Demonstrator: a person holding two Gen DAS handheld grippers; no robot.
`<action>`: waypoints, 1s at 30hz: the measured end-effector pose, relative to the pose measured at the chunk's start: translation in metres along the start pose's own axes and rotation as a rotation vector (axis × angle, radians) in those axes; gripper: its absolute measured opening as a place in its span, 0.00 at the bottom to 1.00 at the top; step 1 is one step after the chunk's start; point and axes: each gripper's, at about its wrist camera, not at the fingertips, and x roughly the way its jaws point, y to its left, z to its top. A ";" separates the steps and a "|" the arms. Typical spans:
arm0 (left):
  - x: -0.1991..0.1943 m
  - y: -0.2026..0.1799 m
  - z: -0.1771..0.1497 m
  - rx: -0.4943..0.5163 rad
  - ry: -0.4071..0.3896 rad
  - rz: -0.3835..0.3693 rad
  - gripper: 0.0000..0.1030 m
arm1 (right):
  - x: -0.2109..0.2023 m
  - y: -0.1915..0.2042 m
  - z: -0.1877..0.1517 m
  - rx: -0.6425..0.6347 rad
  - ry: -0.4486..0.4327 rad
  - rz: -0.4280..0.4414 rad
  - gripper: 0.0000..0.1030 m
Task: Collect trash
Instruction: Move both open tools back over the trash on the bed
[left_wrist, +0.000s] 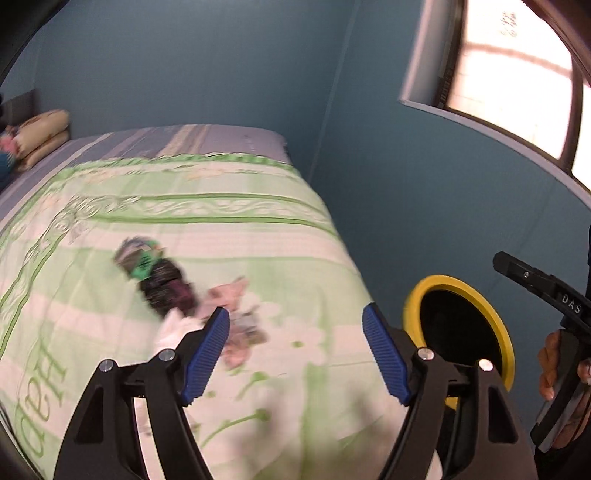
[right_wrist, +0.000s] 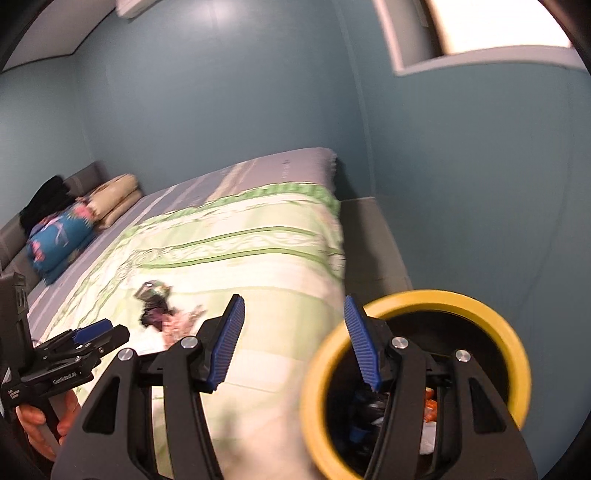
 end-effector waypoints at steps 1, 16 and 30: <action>-0.003 0.005 0.000 -0.007 -0.003 0.010 0.69 | 0.003 0.010 0.001 -0.012 0.003 0.014 0.52; -0.014 0.090 -0.029 -0.079 0.053 0.112 0.74 | 0.079 0.117 0.003 -0.135 0.155 0.160 0.55; 0.030 0.114 -0.056 -0.134 0.151 0.091 0.74 | 0.183 0.174 -0.029 -0.193 0.425 0.242 0.55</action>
